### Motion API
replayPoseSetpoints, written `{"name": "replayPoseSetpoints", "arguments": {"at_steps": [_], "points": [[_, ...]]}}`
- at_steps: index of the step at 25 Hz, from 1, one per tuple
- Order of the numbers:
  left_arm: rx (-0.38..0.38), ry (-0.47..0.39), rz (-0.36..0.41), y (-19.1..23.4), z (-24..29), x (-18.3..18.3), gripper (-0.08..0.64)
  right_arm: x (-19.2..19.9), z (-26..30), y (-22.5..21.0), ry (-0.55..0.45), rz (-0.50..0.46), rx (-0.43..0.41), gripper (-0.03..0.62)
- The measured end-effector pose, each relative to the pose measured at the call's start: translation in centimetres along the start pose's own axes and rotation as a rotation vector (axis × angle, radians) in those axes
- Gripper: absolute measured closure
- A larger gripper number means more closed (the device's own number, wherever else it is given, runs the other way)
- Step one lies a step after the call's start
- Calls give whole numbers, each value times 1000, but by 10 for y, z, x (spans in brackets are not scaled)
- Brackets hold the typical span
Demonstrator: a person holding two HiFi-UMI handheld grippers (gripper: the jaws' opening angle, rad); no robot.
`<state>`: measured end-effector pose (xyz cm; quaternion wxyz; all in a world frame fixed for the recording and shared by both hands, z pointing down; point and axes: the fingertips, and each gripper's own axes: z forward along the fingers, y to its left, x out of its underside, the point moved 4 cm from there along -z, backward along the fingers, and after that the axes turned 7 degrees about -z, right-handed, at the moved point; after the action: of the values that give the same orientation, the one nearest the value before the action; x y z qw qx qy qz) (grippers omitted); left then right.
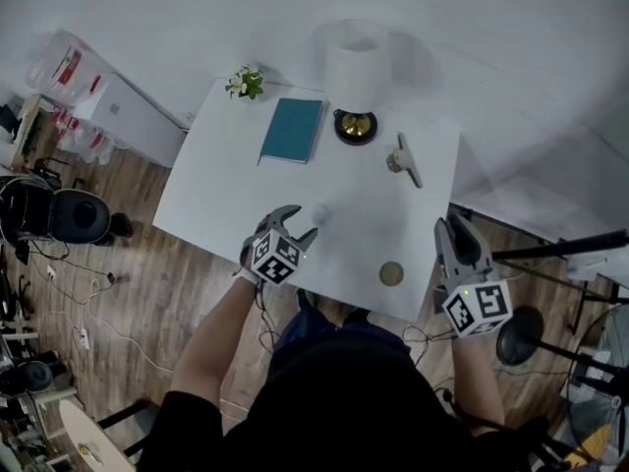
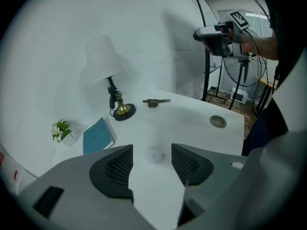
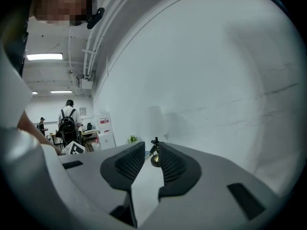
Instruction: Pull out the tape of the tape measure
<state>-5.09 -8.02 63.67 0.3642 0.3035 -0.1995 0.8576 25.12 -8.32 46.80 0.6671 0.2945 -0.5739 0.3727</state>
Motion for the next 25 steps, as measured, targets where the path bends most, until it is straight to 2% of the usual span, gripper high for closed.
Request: {"name": "replayPoseSetpoints", "arguments": {"at_steps": [10, 16, 20, 25], "points": [[199, 160, 143, 11, 71, 28, 305, 11, 2, -1, 59, 14, 115, 502], [323, 175, 133, 15, 97, 43, 304, 19, 3, 12, 94, 30, 178, 506], [399, 169, 90, 21, 103, 46, 301, 24, 3, 23, 99, 54, 197, 508], [417, 171, 104, 22, 104, 45, 307, 31, -1, 31, 109, 68, 213, 517]]}}
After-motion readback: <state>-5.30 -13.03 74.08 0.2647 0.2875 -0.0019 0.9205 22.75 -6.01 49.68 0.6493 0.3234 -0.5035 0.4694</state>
